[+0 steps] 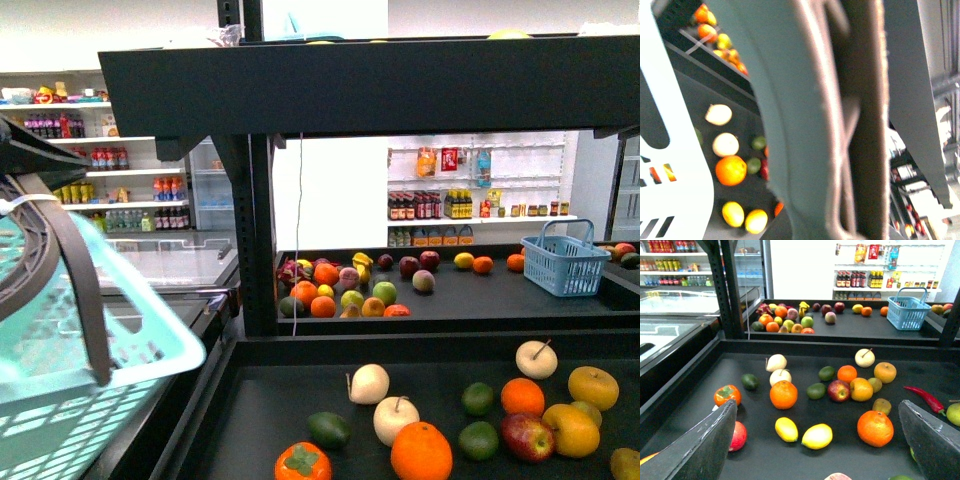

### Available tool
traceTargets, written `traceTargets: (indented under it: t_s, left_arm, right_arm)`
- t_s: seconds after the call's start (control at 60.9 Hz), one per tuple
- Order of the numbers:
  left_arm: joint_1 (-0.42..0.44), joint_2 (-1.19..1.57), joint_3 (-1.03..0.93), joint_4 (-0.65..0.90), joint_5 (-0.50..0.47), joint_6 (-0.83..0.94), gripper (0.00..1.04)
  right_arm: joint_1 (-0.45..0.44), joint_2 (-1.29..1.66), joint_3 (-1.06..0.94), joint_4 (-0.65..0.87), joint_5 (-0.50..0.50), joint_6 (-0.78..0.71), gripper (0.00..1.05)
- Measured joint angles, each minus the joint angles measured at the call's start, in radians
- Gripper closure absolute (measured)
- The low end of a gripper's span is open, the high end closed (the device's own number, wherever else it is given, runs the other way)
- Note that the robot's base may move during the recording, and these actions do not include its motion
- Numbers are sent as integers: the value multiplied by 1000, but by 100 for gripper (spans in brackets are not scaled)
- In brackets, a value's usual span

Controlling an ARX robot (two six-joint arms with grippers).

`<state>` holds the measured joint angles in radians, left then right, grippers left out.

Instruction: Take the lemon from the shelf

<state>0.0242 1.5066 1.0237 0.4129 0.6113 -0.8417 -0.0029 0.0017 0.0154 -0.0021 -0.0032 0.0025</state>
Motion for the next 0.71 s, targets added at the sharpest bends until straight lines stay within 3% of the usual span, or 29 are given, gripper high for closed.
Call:
traceTargets:
  t_s: [0.706]
  left_arm:
    - [-377, 172, -19, 159, 68, -33, 99]
  right_arm:
    - [0, 0, 0, 0, 0, 0, 7]
